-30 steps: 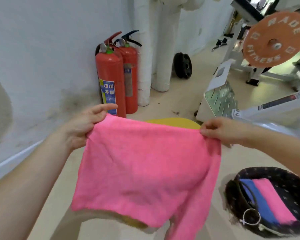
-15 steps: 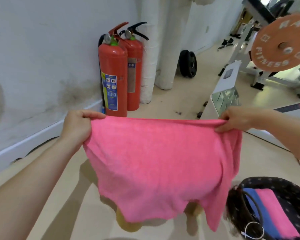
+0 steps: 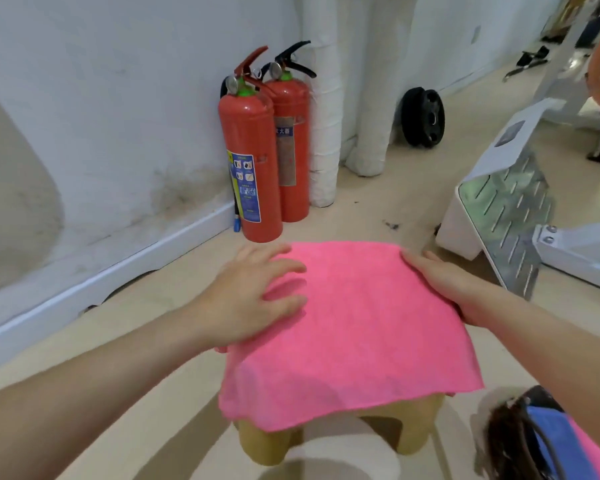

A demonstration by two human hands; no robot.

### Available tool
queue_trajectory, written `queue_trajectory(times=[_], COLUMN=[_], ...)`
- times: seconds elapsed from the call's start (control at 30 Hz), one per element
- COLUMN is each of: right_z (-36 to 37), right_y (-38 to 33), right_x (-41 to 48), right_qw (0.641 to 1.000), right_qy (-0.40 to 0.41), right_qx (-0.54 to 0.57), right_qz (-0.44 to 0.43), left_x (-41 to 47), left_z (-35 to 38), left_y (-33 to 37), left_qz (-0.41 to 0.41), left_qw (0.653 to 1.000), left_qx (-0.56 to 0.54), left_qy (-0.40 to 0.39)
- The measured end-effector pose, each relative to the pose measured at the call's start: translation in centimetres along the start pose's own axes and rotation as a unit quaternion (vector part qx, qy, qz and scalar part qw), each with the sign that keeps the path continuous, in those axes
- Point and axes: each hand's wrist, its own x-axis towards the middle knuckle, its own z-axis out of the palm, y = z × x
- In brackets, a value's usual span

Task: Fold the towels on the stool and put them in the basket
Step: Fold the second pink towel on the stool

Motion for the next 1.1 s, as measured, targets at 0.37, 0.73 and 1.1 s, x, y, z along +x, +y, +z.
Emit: queue_trajectory(times=[0.37,0.73,1.1], right_z=[-0.7,-4.2,0.2], right_y=[1.5,3.4,12.7], right_x=[-3.5,-6.2,-5.6], right_qw=[0.832,0.992,0.983], right_qy=[0.205,0.029,-0.135], right_qx=[-0.422,0.031,-0.087], right_qz=[-0.295,-0.118,0.088], left_x=[-6.7,-10.5,-8.9], left_z=[3.6,2.8,7.3], left_y=[2.3,2.0,-3.8], left_qz=[0.202,0.216,-0.412], left_qw=[0.952,0.967,0.859], left_qx=[0.227,0.133,-0.299], left_qy=[-0.048,-0.018,0.055])
